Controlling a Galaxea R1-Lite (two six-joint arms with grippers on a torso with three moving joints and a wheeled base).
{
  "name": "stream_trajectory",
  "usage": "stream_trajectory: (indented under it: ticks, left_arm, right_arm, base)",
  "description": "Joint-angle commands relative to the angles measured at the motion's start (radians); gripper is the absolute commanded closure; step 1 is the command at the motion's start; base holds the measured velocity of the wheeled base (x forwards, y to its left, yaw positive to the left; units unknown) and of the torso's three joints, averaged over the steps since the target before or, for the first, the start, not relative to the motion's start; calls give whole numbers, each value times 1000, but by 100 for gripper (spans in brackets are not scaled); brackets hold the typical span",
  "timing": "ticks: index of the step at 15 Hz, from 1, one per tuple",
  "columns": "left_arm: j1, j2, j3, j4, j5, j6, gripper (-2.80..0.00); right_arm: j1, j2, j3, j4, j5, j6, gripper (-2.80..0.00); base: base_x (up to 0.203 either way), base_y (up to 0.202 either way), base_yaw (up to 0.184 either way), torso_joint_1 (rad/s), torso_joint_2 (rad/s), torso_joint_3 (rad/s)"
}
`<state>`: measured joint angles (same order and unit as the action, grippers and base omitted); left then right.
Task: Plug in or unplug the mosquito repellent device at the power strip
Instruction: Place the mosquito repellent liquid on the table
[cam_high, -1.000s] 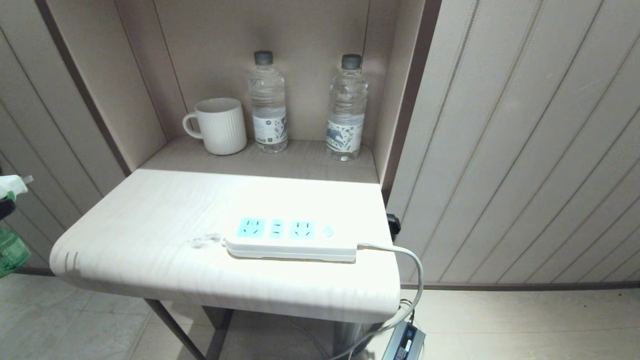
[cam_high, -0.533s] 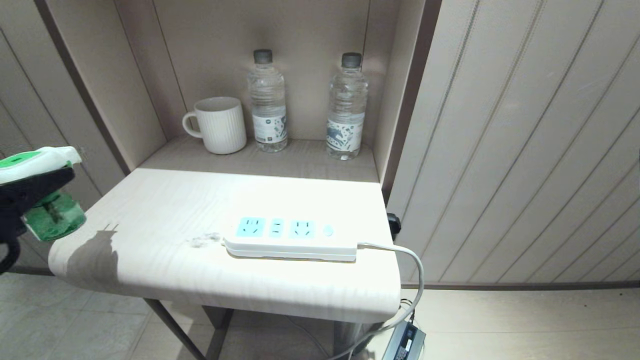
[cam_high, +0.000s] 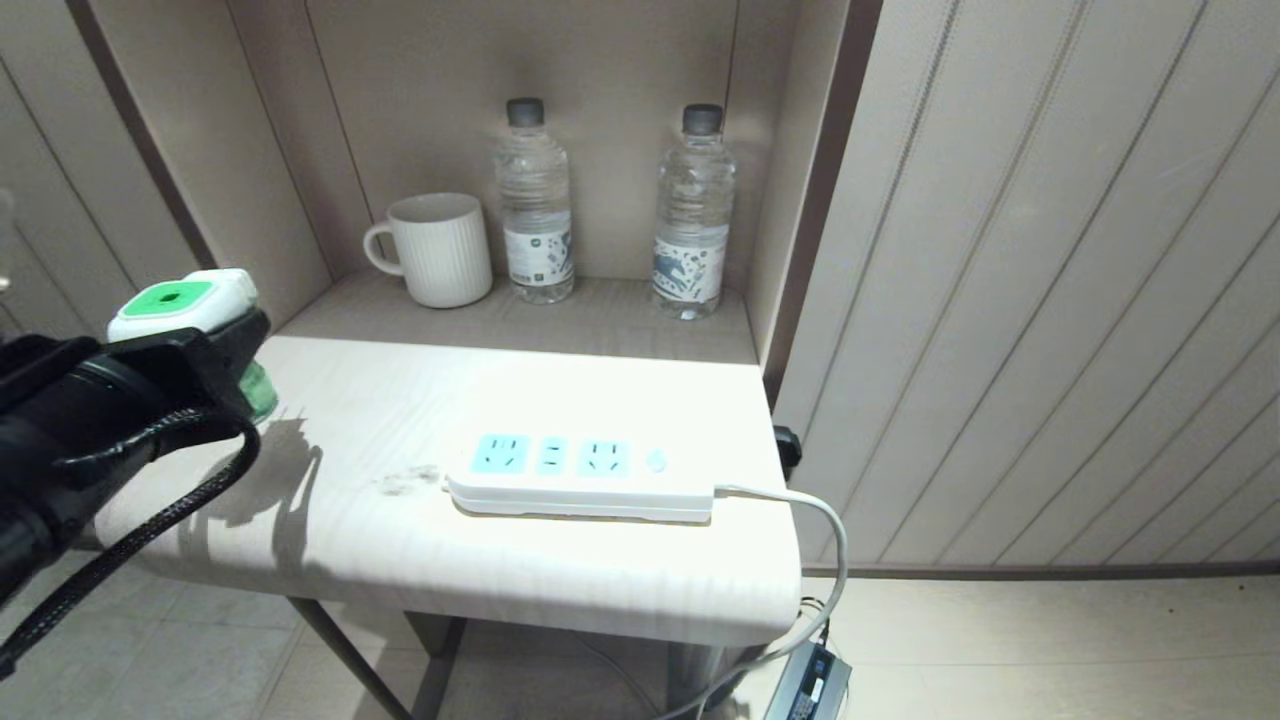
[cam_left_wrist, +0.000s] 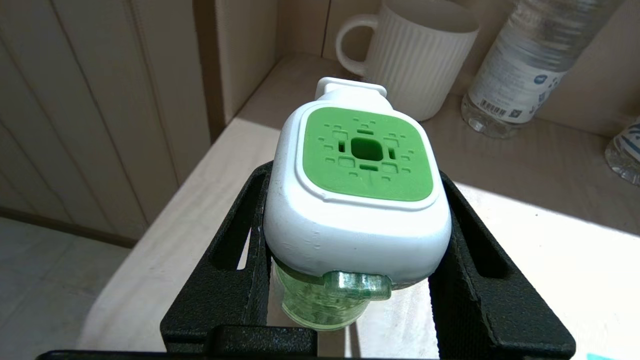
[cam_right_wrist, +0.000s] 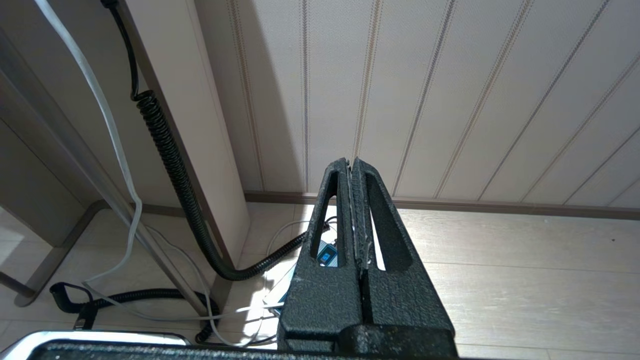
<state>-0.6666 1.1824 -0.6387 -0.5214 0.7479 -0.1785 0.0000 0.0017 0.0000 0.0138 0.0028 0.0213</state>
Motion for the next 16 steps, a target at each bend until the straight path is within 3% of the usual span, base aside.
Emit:
stream_trajectory:
  ticks: [1,6,8,14,15,16]
  left_arm:
    - [-2,80,5,-32,4,-13,0]
    - [-2,203,-3,-68,0,-102,0]
    - [-1,249,-5,-146,-1,-107,0]
    - [1,281,-30,-155,15,-108,0]
    - [1,278,-33,-155,16,-105,-280]
    - [1,276,-34,-155,16,-105,-280]
  right_arm:
    - [0,1,0,0,0,0,0]
    - [0,1,0,0,0,0,0]
    - [0,1,0,0,0,0,0]
    - [0,1,0,0,0,0,0]
    - [0,0,0,0,0,0,0]
    - [0,1,0,0,0,0,0]
  base:
    - [0,0,0,0,0,0]
    - [0,0,0,0,0,0]
    - [0,0,0,0,0,0]
    - [0,0,0,0,0,0]
    - [0,0,0,0,0,0]
    - [0,0,0,0,0,0]
